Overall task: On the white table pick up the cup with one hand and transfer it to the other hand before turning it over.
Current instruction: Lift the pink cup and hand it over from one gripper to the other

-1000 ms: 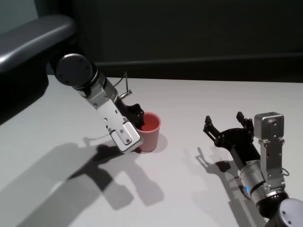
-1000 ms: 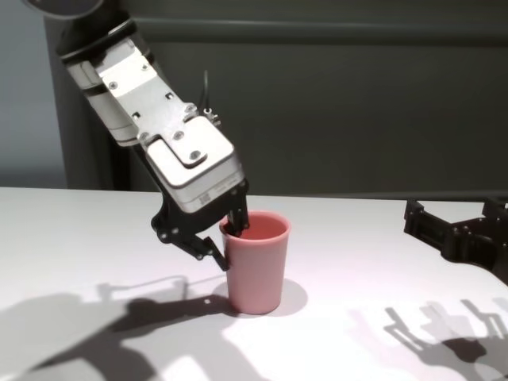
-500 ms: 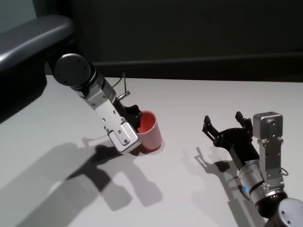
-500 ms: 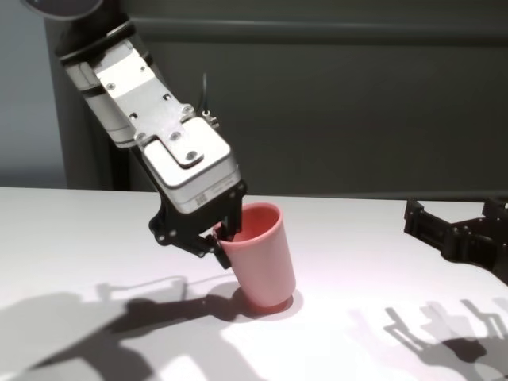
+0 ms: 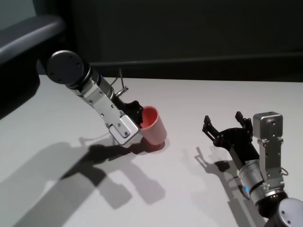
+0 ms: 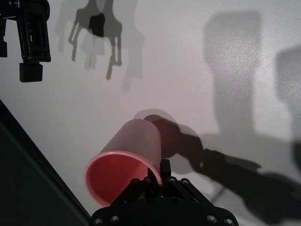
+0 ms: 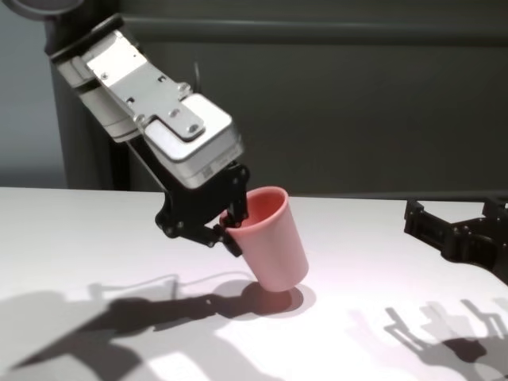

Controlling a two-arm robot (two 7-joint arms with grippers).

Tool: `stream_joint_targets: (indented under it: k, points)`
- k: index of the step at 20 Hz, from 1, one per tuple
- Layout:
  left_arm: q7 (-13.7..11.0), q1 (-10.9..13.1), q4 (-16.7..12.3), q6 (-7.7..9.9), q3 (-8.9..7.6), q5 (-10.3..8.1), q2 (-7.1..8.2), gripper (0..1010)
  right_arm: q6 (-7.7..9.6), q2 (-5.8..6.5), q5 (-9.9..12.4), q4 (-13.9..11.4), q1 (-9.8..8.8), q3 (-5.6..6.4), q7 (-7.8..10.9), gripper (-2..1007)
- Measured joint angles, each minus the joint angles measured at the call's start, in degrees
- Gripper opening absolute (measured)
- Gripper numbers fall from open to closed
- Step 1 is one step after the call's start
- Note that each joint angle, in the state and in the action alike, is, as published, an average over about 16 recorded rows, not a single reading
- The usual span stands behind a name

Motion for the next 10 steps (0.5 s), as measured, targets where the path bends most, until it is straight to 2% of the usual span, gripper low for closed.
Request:
stream_joint_targets:
  k: [5, 10]
  points:
    - [1.29, 0.68, -0.85, 1.25, -2.03, -3.42, 1.49, 50, 0.0, 0.0, 0.0, 0.0, 0.0, 0.0, 0.0, 1001]
    - [2.66, 1.68, -1.88, 2.98, -5.15, -7.82, 2.97, 50, 0.0, 0.0, 0.0, 0.0, 0.0, 0.0, 0.0, 1001]
